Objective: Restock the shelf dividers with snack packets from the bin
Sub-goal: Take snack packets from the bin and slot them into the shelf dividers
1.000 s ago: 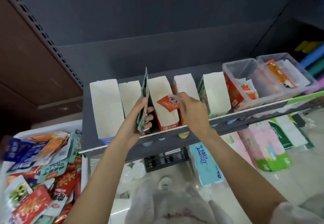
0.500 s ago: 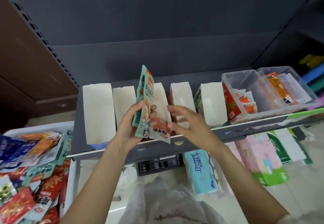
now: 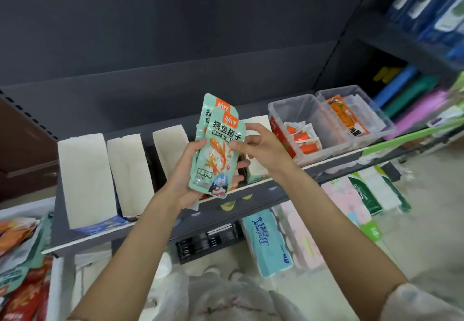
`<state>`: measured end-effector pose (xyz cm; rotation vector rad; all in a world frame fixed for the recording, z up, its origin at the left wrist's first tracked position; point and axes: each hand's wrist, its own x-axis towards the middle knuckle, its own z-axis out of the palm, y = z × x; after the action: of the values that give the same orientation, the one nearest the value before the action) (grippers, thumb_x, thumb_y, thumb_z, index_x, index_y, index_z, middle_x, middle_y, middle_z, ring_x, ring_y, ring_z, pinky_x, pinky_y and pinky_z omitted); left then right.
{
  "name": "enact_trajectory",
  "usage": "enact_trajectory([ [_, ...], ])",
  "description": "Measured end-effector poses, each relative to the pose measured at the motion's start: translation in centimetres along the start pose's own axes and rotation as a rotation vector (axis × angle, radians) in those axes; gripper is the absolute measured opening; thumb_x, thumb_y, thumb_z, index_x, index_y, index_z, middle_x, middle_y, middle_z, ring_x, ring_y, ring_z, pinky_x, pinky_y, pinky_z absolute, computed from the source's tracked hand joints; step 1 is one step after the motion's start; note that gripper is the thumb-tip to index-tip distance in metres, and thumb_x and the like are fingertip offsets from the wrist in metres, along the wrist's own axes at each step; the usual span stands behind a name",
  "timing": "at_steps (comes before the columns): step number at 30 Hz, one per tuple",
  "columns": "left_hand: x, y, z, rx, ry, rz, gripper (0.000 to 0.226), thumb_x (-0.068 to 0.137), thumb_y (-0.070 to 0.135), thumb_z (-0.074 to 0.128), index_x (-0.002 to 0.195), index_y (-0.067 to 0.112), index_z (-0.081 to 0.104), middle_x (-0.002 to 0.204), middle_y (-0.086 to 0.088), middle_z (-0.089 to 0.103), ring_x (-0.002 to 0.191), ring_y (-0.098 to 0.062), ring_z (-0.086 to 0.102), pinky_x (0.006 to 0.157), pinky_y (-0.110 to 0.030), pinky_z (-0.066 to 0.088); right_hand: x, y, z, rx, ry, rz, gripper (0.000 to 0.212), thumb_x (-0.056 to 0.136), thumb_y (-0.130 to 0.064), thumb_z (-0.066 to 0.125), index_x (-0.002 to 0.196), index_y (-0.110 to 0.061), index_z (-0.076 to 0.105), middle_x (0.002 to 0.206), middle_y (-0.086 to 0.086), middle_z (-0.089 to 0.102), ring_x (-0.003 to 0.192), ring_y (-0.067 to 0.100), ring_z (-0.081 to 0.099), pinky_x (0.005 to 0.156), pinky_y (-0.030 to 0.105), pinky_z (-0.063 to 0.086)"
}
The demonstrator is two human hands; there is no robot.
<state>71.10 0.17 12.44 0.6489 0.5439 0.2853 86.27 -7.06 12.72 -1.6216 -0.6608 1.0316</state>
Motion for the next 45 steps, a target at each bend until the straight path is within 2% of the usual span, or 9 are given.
enact_trajectory([
  [4,1.1,-0.4,0.0,0.157,0.115,0.064,0.03,0.097,0.036,0.041,0.115,0.021,0.06,0.118,-0.006,0.068,0.098,-0.017,0.069,0.076,-0.032,0.055,0.4,1.0,-2.9,0.0,0.103,-0.057,0.025,0.086,-0.015,0.068,0.106,-0.002,0.061,0.095,-0.002,0.07,0.081,0.007,0.064,0.064,0.019,0.044],
  [8,2.0,-0.4,-0.2,0.494,0.331,0.185,0.022,0.097,0.044,0.043,0.104,0.03,0.059,0.099,0.013,0.069,0.087,0.001,0.063,0.077,-0.021,0.041,0.9,1.6,-6.3,0.104,0.187,-0.149,0.019,0.091,-0.011,0.061,0.109,-0.017,0.058,0.105,-0.004,0.07,0.094,0.01,0.068,0.065,0.024,0.054],
  [13,3.8,-0.7,-0.8,0.609,0.445,0.382,0.015,0.096,0.022,0.054,0.108,0.028,0.06,0.106,0.013,0.067,0.097,-0.005,0.065,0.077,-0.021,0.051,1.6,4.0,-9.4,-0.222,0.385,-0.359,0.017,0.091,-0.015,0.062,0.107,-0.014,0.055,0.106,-0.006,0.067,0.096,0.0,0.064,0.075,0.022,0.055],
  [20,6.5,-1.9,0.5,0.63,0.551,0.472,0.024,0.094,0.015,0.057,0.115,0.025,0.054,0.116,0.007,0.064,0.104,-0.01,0.062,0.079,-0.025,0.055,3.3,8.6,-10.3,-0.609,0.163,-0.525,0.01,0.087,-0.007,0.065,0.096,-0.008,0.06,0.099,-0.004,0.069,0.089,0.012,0.068,0.075,0.019,0.055],
  [23,7.3,-2.2,1.2,0.6,0.542,0.498,0.019,0.097,0.019,0.052,0.114,0.026,0.054,0.11,0.011,0.064,0.099,-0.005,0.063,0.075,-0.021,0.055,3.2,9.5,-11.1,-0.817,0.044,-0.633,0.008,0.083,-0.009,0.067,0.09,-0.011,0.064,0.099,0.0,0.07,0.086,0.014,0.068,0.073,0.033,0.057],
  [27,8.7,-2.9,1.8,0.831,0.551,0.53,0.019,0.095,0.019,0.056,0.113,0.016,0.061,0.113,0.005,0.064,0.099,-0.008,0.063,0.08,-0.021,0.051,2.5,9.8,-11.4,-1.067,-0.019,-0.686,0.011,0.074,-0.004,0.073,0.081,-0.01,0.069,0.106,0.005,0.067,0.081,0.02,0.067,0.068,0.029,0.056],
  [37,11.6,-6.5,3.3,1.052,0.459,0.458,0.031,0.094,0.015,0.057,0.124,0.009,0.053,0.114,0.006,0.061,0.096,-0.008,0.06,0.067,-0.005,0.048,1.9,10.8,-12.2,-1.034,-0.094,-0.625,0.024,0.072,-0.001,0.072,0.094,-0.011,0.068,0.108,0.005,0.065,0.091,0.025,0.065,0.075,0.034,0.056],
  [42,12.4,-7.7,2.1,1.361,0.395,0.381,0.016,0.092,0.022,0.06,0.104,0.01,0.059,0.108,-0.003,0.069,0.096,-0.018,0.065,0.079,-0.028,0.053,1.0,11.1,-12.1,-1.031,0.008,-0.614,0.015,0.073,-0.005,0.073,0.084,-0.015,0.07,0.095,-0.001,0.067,0.081,0.022,0.065,0.056,0.031,0.053],
  [45,12.1,-7.6,1.7,1.667,0.392,0.445,0.019,0.092,0.029,0.06,0.102,0.015,0.067,0.104,-0.004,0.069,0.096,-0.022,0.06,0.072,-0.027,0.045,0.8,11.3,-12.1,-0.994,0.064,-0.592,0.014,0.075,-0.007,0.072,0.085,-0.016,0.071,0.094,-0.002,0.068,0.077,0.02,0.066,0.057,0.029,0.051],
])
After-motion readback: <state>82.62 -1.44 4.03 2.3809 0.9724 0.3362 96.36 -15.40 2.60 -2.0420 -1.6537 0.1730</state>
